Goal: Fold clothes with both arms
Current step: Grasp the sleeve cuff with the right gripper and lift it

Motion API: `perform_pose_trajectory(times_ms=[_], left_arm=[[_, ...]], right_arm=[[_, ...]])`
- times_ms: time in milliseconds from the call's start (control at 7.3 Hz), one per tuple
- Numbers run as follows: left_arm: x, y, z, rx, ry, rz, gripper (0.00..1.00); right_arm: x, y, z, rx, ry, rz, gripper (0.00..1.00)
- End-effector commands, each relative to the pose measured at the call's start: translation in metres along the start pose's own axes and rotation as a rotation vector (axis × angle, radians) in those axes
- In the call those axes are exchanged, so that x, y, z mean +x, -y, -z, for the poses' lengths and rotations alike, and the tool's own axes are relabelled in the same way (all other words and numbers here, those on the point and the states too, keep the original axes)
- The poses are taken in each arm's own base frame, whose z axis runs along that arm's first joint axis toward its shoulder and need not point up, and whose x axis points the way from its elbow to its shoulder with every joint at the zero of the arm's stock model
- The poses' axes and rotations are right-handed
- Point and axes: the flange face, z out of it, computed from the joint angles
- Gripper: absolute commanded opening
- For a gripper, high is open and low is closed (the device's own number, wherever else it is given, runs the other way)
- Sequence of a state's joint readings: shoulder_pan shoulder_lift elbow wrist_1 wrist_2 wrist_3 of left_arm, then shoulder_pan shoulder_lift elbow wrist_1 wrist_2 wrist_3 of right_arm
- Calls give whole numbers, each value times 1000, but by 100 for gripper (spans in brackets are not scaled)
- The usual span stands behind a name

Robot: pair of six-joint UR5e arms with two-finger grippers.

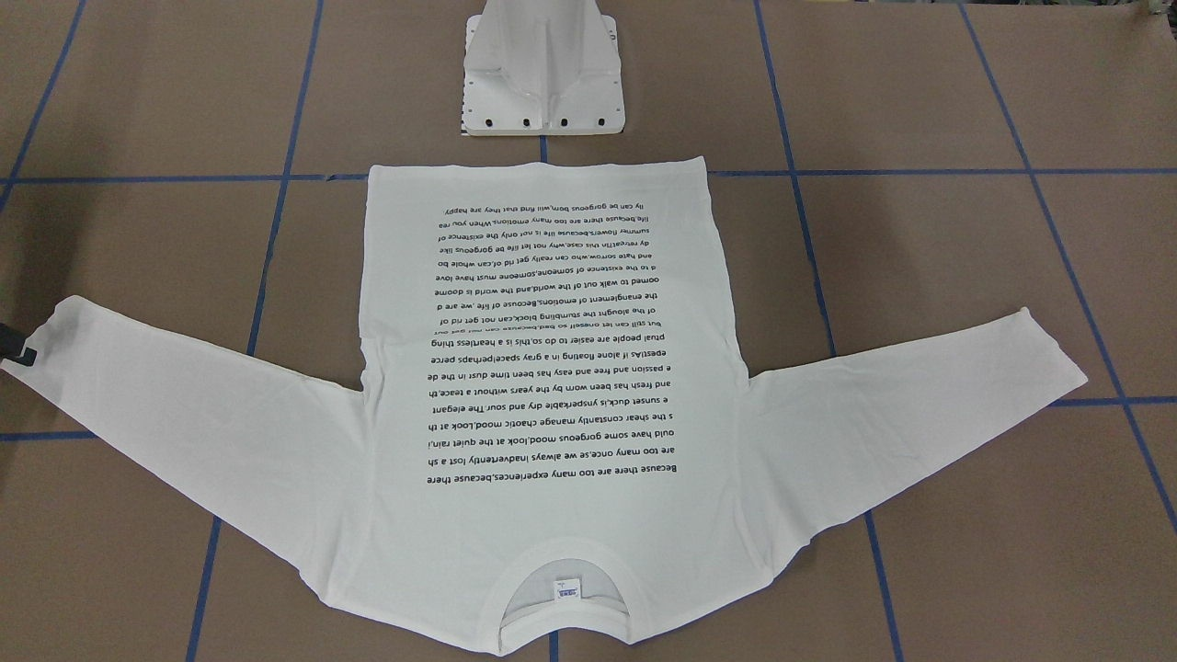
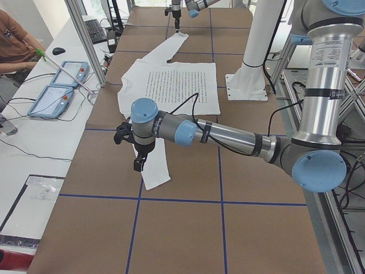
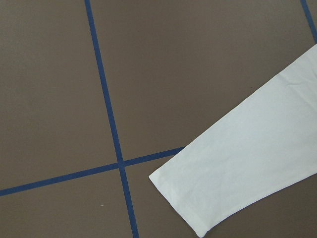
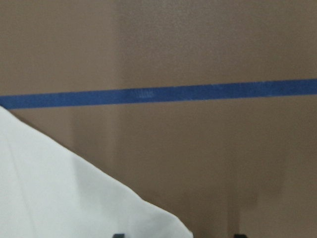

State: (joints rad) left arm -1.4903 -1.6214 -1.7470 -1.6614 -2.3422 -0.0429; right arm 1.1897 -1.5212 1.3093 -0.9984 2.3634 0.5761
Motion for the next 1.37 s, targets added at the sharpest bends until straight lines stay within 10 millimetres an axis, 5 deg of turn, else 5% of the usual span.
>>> perform_pose_trajectory(times_ms=[0,137,685,959,1234], left_arm=[[1,0,1,3,-2,-2,100],[2,1,2,5,-2,-5,100],[6,-5,7,10,-3,-12,100],[9,-6,9,15,-4,-17,100],[9,-6,10,18,-4,-21,100]], right_arm=[[3,1,-4,-9,-1,-9,15],[0,3,-2,-4,2,-4,0],[-37,3,20,-3,87,47,0],[-93,5,60,39,156,-11,0],[-205,35,85,41,243,-108,0]])
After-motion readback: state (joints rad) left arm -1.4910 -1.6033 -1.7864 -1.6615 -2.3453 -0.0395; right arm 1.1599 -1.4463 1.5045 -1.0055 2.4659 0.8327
